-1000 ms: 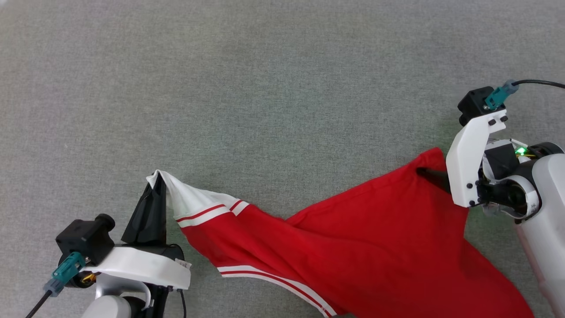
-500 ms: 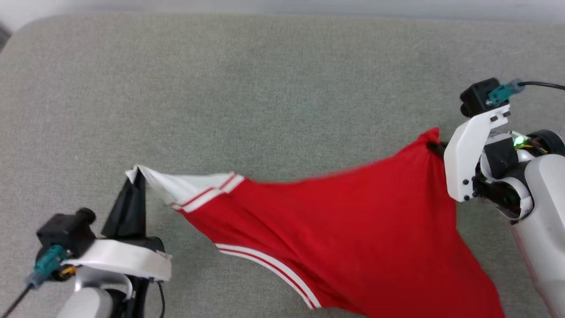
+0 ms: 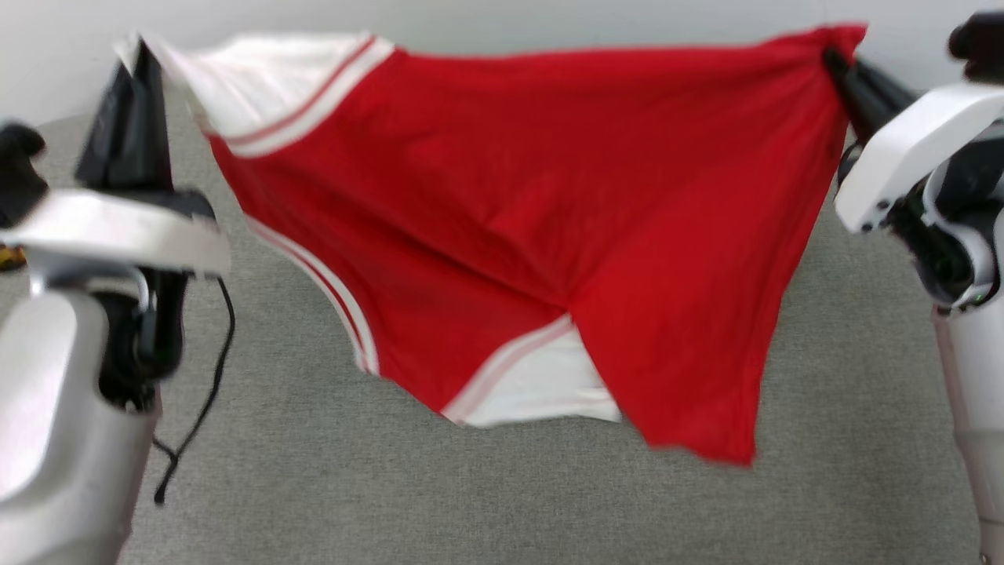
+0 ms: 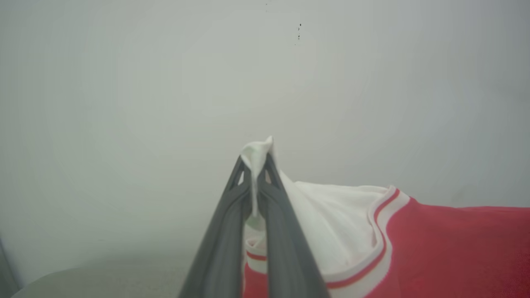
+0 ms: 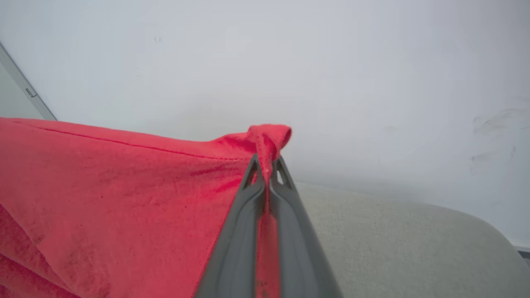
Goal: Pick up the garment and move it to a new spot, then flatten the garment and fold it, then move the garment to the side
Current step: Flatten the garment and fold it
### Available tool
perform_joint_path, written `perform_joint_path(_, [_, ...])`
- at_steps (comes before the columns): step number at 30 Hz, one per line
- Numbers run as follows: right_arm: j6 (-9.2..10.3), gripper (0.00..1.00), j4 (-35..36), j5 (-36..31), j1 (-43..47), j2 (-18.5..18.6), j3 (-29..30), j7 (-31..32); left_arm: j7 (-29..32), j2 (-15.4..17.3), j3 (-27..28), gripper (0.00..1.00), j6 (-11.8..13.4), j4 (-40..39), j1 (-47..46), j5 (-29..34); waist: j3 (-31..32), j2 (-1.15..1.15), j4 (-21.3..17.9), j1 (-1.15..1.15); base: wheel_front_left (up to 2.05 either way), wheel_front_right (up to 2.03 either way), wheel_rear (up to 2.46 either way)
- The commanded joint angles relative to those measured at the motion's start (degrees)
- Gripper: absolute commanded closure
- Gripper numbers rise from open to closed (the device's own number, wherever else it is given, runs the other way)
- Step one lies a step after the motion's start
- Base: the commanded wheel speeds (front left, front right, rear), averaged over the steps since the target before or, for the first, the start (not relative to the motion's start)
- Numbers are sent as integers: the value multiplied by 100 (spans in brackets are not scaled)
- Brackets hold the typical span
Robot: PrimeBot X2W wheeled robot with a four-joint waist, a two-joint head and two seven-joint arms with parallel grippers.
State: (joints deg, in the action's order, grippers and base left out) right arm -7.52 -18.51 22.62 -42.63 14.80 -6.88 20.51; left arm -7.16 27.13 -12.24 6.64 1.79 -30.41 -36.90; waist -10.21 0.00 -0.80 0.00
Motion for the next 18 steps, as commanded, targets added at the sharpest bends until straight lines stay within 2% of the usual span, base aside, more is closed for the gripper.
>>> perform_joint_path(1, [5,100,28,-88,-237,-72,100,-238,-17,-20,10,100,-58,169,-408,45,14,0,-60,0,0,0,0])
perform_joint_path(10, [5,100,-18,-233,-1586,-123,415,-960,-118,-81,-114,100,-406,1063,-2643,294,-399,0,-201,0,0,0,0])
perform_joint_path(18, [6,100,-94,-220,-3289,-40,620,-795,33,-21,-81,100,-598,1658,-4736,399,-1480,0,-225,0,0,0,0])
